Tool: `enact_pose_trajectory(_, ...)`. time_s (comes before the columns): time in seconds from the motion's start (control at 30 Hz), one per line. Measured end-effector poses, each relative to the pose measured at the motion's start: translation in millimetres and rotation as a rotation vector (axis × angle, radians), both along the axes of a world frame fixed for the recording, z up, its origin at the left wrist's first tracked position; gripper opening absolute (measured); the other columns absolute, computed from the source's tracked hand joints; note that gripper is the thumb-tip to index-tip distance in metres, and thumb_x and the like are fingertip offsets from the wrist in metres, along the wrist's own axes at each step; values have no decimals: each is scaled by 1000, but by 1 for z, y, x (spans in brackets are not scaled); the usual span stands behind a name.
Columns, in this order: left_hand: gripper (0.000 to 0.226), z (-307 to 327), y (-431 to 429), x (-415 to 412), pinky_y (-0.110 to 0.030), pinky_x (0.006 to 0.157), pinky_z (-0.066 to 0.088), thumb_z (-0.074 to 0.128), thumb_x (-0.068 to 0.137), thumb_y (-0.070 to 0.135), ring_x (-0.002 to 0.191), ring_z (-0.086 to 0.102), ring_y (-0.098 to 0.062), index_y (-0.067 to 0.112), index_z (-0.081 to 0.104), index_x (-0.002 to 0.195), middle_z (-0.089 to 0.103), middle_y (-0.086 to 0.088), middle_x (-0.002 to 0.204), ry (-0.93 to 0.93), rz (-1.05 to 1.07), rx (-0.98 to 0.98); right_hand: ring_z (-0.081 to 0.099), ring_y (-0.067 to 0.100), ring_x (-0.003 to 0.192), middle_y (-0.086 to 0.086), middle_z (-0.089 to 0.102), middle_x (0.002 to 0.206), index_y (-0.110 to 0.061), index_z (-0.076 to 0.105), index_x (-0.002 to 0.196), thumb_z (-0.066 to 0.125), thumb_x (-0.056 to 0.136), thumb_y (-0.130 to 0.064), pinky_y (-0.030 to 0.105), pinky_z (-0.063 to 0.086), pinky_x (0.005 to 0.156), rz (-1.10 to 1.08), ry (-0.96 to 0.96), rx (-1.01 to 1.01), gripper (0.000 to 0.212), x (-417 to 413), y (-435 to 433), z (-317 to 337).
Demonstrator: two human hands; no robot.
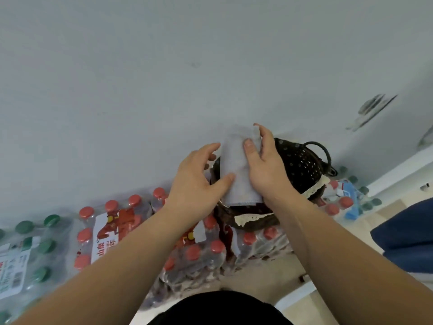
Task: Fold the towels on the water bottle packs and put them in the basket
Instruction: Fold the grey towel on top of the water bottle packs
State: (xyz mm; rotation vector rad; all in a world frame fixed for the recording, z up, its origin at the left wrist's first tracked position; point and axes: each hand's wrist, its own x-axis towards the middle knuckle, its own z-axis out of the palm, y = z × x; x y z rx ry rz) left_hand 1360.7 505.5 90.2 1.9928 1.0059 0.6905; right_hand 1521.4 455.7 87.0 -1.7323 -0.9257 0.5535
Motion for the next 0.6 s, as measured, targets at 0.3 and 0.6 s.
enact_pose_trajectory(0.3,66,-52,-12,8,-46,112,36,57,84,54,135,38,-26,29,45,144,37,-1,152,465,3,262,56,16,116,-1,57,133,-27,41,145,39,106,-32,34,49,97,371,127,-415,40,69,25,-75)
enact_pose_trajectory(0.6,79,-65,-19,12,-48,111,38,59,85,52,138,38,-30,25,27,152,25,-3,160,574,9,316,58,37,106,19,42,137,-25,21,153,46,100,-39,41,50,85,434,-465,-585,60,55,24,-99)
